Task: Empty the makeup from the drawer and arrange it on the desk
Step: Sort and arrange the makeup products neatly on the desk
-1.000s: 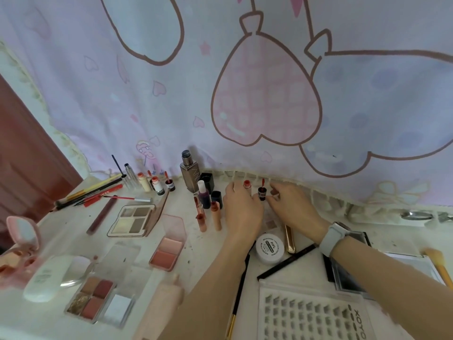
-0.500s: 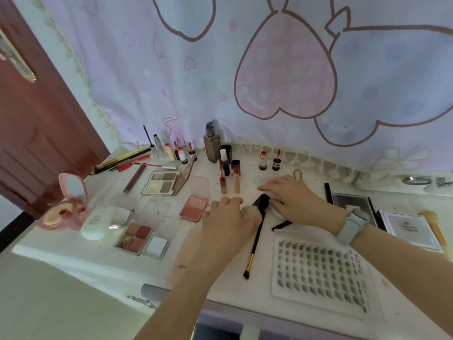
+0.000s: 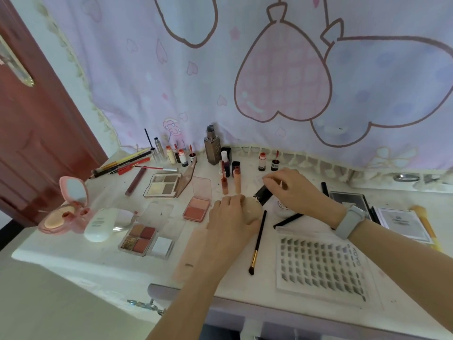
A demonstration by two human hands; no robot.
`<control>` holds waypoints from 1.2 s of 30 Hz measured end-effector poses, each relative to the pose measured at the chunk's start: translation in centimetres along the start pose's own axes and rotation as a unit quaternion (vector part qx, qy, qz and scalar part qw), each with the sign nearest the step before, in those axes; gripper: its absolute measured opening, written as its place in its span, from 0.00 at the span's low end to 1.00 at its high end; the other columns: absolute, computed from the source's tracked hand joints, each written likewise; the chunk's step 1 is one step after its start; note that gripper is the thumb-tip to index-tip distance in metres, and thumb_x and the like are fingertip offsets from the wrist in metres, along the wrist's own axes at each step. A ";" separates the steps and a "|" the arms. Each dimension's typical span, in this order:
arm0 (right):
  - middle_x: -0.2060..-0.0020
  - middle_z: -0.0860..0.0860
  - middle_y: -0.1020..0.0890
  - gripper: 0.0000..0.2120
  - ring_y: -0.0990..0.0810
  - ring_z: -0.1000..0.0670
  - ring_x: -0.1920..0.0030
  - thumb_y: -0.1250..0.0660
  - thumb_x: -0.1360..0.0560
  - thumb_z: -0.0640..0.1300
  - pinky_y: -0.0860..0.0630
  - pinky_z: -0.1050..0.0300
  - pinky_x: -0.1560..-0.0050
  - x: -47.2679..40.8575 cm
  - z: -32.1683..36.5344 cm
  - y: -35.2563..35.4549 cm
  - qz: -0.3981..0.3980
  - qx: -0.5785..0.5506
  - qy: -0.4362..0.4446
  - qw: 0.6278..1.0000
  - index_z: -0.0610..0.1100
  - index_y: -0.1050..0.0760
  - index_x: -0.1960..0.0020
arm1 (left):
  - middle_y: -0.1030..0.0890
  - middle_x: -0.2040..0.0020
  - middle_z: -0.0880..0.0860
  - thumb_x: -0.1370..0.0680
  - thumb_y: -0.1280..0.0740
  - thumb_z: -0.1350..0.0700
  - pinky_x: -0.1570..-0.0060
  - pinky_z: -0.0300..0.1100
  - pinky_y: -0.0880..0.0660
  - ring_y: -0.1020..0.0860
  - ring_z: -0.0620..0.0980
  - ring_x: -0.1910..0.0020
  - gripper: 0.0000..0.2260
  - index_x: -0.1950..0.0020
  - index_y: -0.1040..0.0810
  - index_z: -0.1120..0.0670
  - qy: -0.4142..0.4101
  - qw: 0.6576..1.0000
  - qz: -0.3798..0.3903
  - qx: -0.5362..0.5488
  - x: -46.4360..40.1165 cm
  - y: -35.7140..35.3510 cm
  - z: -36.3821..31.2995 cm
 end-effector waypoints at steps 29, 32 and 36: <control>0.48 0.54 0.25 0.14 0.30 0.56 0.64 0.41 0.23 0.44 0.32 0.64 0.61 4.6 8.4 5.4 0.115 0.107 0.069 0.985 0.51 0.32 0.37 | 0.26 0.43 0.43 0.29 0.28 0.54 0.50 0.28 0.34 0.28 0.40 0.47 0.23 0.36 0.29 0.48 -0.028 0.970 -0.076 0.230 5.1 2.0 -0.9; 0.57 0.54 0.22 0.14 0.28 0.57 0.65 0.46 0.23 0.58 0.34 0.62 0.64 4.4 8.6 5.0 0.033 0.222 0.040 0.974 0.51 0.28 0.45 | 0.25 0.42 0.44 0.30 0.27 0.54 0.48 0.31 0.33 0.28 0.41 0.46 0.24 0.36 0.29 0.49 -0.027 0.971 -0.076 0.225 5.0 2.0 -0.9; 0.61 0.57 0.24 0.09 0.29 0.59 0.69 0.42 0.23 0.47 0.37 0.68 0.66 4.5 8.4 4.8 0.054 0.143 0.073 0.986 0.47 0.28 0.45 | 0.26 0.42 0.45 0.30 0.27 0.54 0.46 0.33 0.32 0.28 0.42 0.45 0.24 0.35 0.29 0.50 -0.030 0.971 -0.079 0.224 4.9 2.1 -1.0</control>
Point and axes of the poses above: each hand's wrist, its own x-axis away from the middle knuckle, its own y-axis out of the back of the hand, z = x × y, the point moved 1 cm from there along -x, towards the middle knuckle
